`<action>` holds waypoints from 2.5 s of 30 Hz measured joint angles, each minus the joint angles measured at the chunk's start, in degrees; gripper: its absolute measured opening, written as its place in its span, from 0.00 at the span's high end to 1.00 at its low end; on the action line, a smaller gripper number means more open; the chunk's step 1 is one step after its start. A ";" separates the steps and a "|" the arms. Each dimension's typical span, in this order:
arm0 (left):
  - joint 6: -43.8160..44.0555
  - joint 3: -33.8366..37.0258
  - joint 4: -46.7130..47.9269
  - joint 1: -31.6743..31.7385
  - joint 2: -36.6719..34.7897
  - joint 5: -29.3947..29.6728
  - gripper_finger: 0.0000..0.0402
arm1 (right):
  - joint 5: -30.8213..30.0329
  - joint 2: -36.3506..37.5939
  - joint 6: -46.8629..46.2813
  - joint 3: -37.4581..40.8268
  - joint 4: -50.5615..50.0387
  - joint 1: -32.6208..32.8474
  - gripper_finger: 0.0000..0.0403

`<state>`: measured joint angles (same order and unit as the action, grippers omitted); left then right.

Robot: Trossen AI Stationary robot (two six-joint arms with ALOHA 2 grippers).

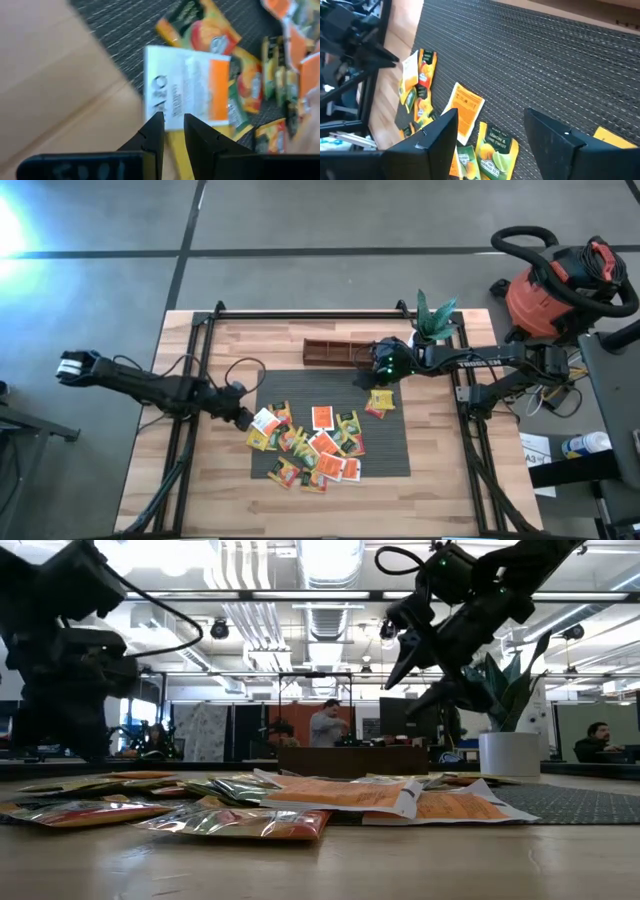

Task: Pick & Place Tea
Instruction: Put the white orange tea bag into the right section of the wooden organizer

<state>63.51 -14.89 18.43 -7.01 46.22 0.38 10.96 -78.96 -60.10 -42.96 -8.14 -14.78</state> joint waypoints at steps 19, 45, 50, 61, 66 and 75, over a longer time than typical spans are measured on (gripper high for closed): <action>-3.02 3.13 -22.48 0.00 15.32 0.28 0.83 | 2.36 -7.23 -16.38 -2.69 17.85 6.87 0.44; -2.71 1.76 -35.40 0.24 24.61 7.46 0.83 | 12.43 -41.86 -3.60 -36.77 10.88 10.05 0.44; -1.86 0.93 -36.96 0.20 27.82 7.87 0.83 | 12.63 -43.34 -2.55 -36.24 9.34 10.28 0.44; -1.87 0.42 -45.69 0.24 34.73 8.79 0.83 | 12.92 -45.01 -4.17 -36.15 10.41 10.21 0.44; -1.87 -0.69 -46.16 0.24 36.40 8.98 0.83 | 12.24 -45.00 -3.93 -36.13 9.94 9.98 0.45; -3.65 -2.36 -45.35 0.24 36.30 8.50 0.83 | 11.15 -45.00 -2.46 -36.13 9.10 9.67 0.62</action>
<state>59.86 -17.26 -26.92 -6.76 82.52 8.89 22.11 -123.96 -62.57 -79.09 0.96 -5.10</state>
